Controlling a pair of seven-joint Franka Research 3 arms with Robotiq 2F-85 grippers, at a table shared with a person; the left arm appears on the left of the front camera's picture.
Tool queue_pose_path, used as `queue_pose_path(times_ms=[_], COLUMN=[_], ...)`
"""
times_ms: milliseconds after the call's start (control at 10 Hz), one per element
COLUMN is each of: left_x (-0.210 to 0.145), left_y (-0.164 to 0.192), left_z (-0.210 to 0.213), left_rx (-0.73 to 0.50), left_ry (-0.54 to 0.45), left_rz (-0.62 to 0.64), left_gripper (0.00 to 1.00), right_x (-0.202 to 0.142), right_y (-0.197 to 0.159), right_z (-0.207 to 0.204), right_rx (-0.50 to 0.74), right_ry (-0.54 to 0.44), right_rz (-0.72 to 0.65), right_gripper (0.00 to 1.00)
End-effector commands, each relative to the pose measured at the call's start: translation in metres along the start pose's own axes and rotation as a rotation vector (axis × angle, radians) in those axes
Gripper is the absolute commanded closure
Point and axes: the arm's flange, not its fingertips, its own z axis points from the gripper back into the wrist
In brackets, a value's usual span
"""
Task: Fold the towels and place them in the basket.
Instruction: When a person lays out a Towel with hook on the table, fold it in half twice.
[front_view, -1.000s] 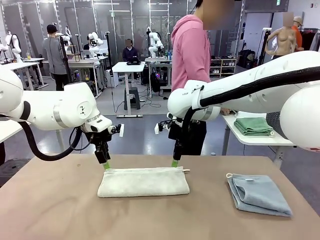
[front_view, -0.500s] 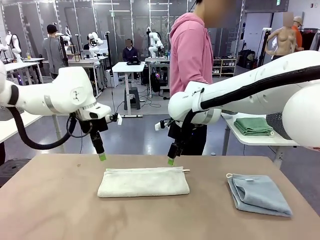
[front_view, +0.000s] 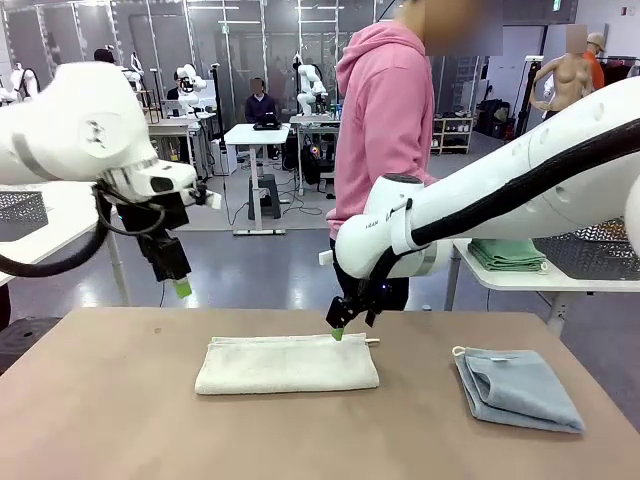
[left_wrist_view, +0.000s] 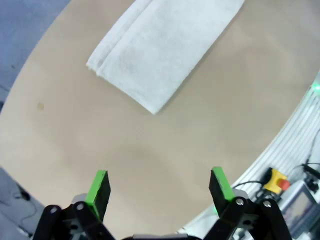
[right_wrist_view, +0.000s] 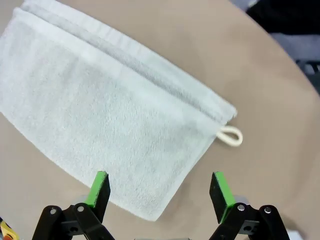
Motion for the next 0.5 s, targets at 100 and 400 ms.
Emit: queue_pose_path(times_ms=[100,400], left_x=[-0.050,-0.050], left_y=[-0.031,-0.031], left_z=[0.018,0.031], left_rx=[0.119,0.089], left_ry=[-0.020,-0.027], left_rz=[0.109,0.083], left_gripper=[0.00,0.00], right_x=[-0.017,-0.014], right_y=[0.000,0.002], right_z=[-0.006,-0.006], right_rx=[-0.047,-0.009], right_ry=[0.001,0.017], right_rz=[-0.092,-0.052], right_gripper=[0.00,0.00])
